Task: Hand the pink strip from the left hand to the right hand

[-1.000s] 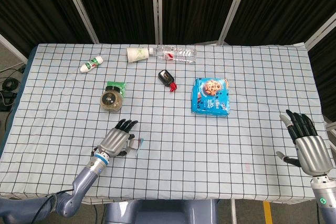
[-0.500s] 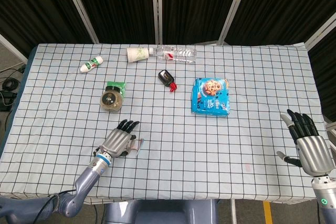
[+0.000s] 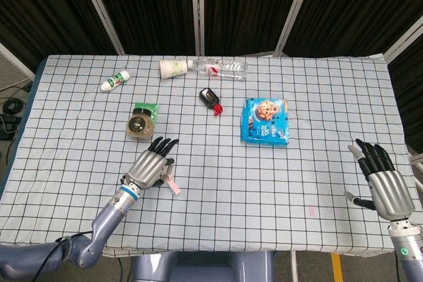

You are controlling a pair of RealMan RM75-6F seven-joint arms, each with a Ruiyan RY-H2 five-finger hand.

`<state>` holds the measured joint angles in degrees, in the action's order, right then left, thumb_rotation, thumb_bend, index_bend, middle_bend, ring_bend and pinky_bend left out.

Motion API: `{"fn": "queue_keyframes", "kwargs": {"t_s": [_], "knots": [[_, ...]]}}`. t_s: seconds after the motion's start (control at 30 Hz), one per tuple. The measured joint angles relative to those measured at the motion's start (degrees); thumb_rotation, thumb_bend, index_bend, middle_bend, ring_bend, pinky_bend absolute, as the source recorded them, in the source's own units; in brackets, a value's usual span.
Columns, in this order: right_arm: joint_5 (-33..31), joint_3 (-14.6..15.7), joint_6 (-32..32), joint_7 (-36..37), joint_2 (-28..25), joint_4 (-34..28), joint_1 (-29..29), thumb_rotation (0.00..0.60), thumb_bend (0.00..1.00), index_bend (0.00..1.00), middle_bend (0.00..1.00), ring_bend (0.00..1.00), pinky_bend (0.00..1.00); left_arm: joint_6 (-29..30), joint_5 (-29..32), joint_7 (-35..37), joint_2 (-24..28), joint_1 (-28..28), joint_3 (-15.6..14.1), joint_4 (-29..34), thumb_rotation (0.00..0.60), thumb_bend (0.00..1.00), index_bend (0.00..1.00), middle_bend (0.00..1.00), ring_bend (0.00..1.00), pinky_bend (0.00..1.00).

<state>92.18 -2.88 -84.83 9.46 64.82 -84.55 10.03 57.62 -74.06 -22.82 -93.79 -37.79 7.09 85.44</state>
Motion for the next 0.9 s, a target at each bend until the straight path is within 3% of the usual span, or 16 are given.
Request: {"fn": "queue_keyframes", "kwargs": {"t_s": [0.23,0.47,0.67,0.9], "knots": [[-0.18,-0.39,7.89,3.48,-0.9,-1.73,4.73,0.6,0.0,0.11,0.0,0.0,0.0,-0.96,-2.72,-0.44,3.48,-4.77,4.3,2.38,0.6,0.56,0.71,0.0,0.0,0.0],[-4.28,-2.16,18.81,7.44,-2.62,-7.32,10.69,0.6,0.0,0.21,0.0,0.0,0.0,-2.45,-0.95,-2.1,4.12,-9.82,9.53,3.72,0.6,0.56,0.73,0.0,0.0,0.0],[-14.08,-5.4,26.9,7.74,-2.28,-11.08,15.43,0.6,0.0,0.35,0.0,0.0,0.0,-3.73,3.63,-4.82,2.45,-13.74,12.57,2.79,0.6,0.56,0.73,0.0,0.0,0.0],[-25.13,-9.72,31.92,4.77,0.04,-14.19,20.25,0.6,0.0,0.38,0.0,0.0,0.0,-4.54,11.36,-10.51,0.5,-17.76,15.31,1.52,0.6,0.56,0.73,0.0,0.0,0.0]]}}
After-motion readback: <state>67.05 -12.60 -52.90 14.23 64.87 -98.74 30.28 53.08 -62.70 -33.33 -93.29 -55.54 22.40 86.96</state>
